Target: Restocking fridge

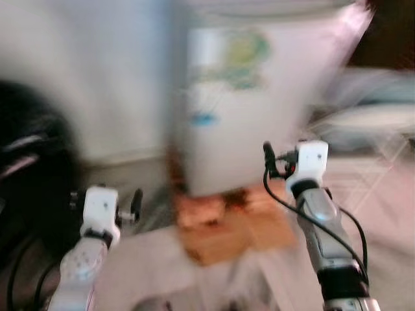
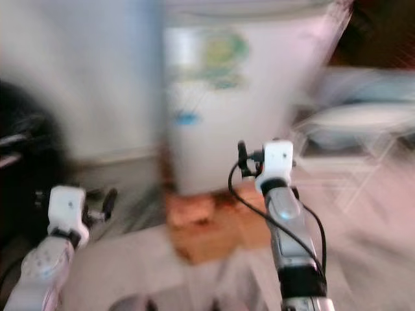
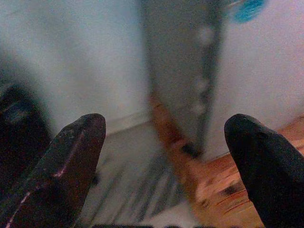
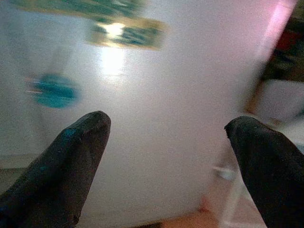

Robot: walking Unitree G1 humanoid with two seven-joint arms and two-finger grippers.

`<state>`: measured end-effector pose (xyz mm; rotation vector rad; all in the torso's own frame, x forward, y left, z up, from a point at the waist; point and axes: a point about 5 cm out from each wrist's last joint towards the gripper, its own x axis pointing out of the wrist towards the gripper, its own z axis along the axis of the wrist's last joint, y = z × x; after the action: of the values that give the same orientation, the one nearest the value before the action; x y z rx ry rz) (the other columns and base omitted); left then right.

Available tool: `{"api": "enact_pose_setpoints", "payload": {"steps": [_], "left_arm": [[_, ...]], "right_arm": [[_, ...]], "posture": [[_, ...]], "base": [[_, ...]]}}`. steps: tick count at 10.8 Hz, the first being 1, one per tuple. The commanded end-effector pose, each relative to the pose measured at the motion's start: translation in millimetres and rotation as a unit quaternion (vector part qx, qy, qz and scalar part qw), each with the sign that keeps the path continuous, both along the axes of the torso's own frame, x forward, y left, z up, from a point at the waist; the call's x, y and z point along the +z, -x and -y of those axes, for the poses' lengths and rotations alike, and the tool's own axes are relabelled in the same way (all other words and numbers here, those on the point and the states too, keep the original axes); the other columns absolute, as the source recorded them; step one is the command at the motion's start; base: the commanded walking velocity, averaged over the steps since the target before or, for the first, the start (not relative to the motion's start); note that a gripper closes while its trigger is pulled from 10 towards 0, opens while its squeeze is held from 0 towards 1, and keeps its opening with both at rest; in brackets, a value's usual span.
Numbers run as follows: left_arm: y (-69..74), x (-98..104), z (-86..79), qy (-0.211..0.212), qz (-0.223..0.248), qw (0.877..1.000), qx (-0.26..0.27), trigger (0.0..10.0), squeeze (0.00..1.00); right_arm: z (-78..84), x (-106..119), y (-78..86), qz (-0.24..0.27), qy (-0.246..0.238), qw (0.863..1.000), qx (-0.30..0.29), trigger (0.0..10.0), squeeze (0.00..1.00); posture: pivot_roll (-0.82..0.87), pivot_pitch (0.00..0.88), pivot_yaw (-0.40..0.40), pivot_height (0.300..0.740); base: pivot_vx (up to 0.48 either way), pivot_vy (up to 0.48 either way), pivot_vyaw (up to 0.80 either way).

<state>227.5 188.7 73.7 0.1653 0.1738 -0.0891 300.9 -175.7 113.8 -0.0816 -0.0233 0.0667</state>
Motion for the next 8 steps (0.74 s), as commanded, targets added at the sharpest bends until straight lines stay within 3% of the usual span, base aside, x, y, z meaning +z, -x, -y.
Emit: {"api": "enact_pose_setpoints", "payload": {"steps": [1, 3, 7, 8], "left_arm": [[1.1, -2.0, 7.6, -0.005, -0.004, 1.000, -0.010, 10.0, 0.00], [3.0, -3.7, 7.4, -0.012, -0.002, 1.000, 0.001, 10.0, 0.00], [-1.4, 1.9, -1.1, -0.039, 0.022, 0.999, 0.029, 10.0, 0.00], [-1.7, 2.0, -1.8, -0.045, 0.022, 0.998, 0.030, 10.0, 0.00]], "right_arm": [[13.9, -7.0, 5.3, -0.013, 0.005, 1.000, -0.024, 10.0, 0.00], [10.2, -7.1, 6.3, -0.013, 0.003, 1.000, -0.018, 10.0, 0.00], [10.1, -8.4, 7.0, -0.013, 0.003, 1.000, -0.016, 10.0, 0.00], [9.2, -9.1, 7.2, -0.014, 0.003, 1.000, -0.015, 10.0, 0.00]], "posture": [[0.14, 0.038, -0.053, 0.740], [0.14, 0.037, -0.054, 0.740], [0.14, 0.031, -0.053, 0.740], [0.14, 0.032, -0.052, 0.740]], "base": [[0.000, 0.480, -0.80], [0.000, 0.397, -0.69], [0.000, 0.000, 0.00], [0.000, 0.480, 0.00]]}}
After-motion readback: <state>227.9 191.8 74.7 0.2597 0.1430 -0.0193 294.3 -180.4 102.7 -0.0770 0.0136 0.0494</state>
